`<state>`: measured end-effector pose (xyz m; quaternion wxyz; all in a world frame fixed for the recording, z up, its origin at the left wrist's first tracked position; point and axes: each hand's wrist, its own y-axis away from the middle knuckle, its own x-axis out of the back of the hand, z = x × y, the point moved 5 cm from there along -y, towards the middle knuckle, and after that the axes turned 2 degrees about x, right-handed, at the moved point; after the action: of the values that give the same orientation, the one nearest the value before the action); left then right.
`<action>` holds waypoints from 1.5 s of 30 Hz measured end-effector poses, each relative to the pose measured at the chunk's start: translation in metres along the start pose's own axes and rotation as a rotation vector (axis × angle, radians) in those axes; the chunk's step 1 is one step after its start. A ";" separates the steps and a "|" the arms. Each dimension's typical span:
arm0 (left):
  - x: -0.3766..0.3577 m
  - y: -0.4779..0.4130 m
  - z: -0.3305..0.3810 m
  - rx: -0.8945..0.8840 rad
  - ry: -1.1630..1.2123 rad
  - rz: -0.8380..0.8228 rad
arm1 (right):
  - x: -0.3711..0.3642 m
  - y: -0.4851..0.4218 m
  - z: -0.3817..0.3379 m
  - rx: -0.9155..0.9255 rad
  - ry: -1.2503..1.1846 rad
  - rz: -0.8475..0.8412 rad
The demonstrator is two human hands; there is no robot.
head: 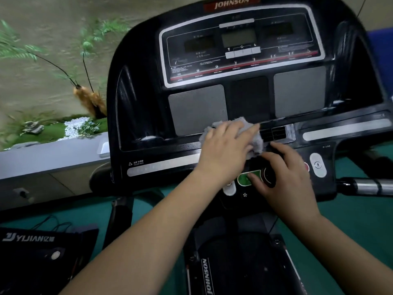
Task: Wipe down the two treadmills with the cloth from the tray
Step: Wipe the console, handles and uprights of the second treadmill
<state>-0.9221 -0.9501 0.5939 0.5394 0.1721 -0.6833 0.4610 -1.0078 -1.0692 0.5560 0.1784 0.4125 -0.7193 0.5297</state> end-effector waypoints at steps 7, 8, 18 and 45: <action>0.035 0.086 -0.130 0.392 -0.026 0.096 | 0.003 0.002 0.002 -0.001 0.015 0.001; 0.039 0.091 -0.139 0.454 -0.033 0.099 | 0.002 0.001 0.003 -0.003 0.008 0.004; 0.014 0.000 -0.016 0.178 0.094 0.009 | -0.001 0.000 0.000 0.014 0.012 0.024; 0.036 0.137 -0.173 0.600 0.106 0.223 | -0.035 -0.090 -0.036 0.202 -0.009 -0.061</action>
<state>-0.9354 -0.7291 0.5646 0.4456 0.2234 -0.5027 0.7063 -0.9232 -1.0308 0.6008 0.1487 0.4523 -0.6501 0.5922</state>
